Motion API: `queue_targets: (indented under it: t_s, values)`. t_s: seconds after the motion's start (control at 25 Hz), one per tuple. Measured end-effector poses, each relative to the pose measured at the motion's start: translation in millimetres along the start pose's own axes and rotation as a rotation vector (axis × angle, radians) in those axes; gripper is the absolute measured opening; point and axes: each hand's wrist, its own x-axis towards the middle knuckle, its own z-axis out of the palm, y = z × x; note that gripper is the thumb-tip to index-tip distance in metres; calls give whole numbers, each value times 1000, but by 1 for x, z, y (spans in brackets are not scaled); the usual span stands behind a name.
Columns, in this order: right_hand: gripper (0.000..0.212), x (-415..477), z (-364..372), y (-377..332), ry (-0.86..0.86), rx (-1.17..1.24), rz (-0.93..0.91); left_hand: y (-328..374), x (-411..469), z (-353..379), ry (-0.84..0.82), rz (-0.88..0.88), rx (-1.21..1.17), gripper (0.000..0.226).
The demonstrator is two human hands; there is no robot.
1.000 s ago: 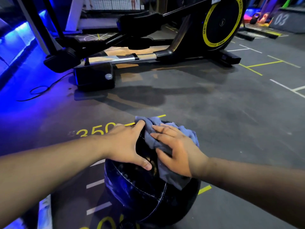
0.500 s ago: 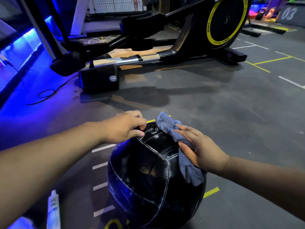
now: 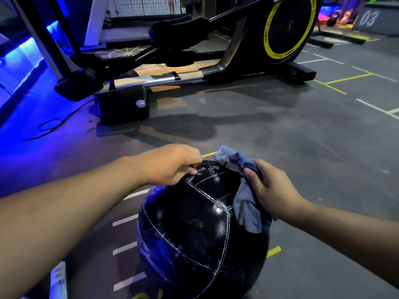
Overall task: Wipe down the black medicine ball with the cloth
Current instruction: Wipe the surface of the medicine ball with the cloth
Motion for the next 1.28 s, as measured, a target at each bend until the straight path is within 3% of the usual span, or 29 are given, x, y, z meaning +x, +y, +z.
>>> queue_targets:
  t_s: [0.24, 0.48, 0.84, 1.16, 1.28]
  values:
    - [14, 4, -25, 0, 119, 15, 53, 21, 12, 1, 56, -52, -61, 21]
    - [18, 4, -38, -6, 159, 48, 101, 28, 7, 5, 177, -263, -24, 27]
    - [18, 1, -36, -14, 122, 50, 129, 45, 2, -6, 217, -575, -29, 29]
    - [18, -2, -33, -19, 79, 42, 121, 50, 3, -8, 221, -642, 6, 29]
    - [11, -6, -25, -19, -9, -29, 65, 29, -7, -8, 252, -710, -34, 28]
